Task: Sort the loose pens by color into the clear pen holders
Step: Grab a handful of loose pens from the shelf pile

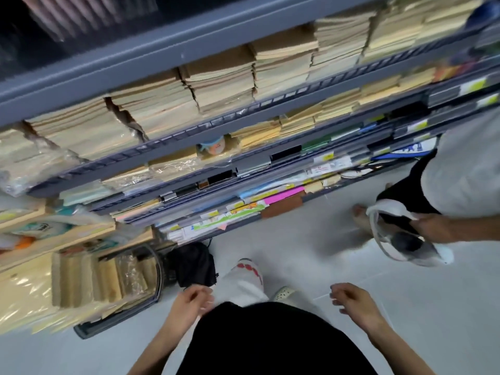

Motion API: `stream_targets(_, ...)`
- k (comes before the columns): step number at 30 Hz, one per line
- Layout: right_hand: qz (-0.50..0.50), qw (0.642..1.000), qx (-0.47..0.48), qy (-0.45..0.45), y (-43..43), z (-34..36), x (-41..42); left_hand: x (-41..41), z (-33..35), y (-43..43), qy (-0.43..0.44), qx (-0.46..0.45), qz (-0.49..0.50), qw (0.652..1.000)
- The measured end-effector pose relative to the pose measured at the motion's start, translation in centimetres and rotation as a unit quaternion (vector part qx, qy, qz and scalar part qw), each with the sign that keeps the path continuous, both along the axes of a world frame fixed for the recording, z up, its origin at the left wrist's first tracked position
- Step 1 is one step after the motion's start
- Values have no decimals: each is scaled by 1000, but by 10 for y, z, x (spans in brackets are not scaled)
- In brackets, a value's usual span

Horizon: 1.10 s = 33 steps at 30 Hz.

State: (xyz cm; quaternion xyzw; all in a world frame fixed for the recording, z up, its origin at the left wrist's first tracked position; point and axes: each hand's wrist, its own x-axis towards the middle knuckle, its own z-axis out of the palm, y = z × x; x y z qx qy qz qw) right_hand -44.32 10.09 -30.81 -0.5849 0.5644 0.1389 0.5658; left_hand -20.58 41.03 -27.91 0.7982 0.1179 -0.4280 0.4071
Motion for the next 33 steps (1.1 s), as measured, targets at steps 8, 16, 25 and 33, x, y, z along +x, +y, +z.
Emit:
stream_targets(8,-6,992,-82,-92,-84,37,63,63,19,-132,-55,-53,-67,995)
stream_targets(16,26,935,-265,-233,-216,135,177,136,136,-305,-211,-214,-163,940)
stream_targets(25,127,648,-653,-372,-349,255,257,159,309,-436,-508,-306,-207,778)
stream_targets(33,256,631,-669,-298,-431,259,287,247,294,-586,-513,-39,-290,807)
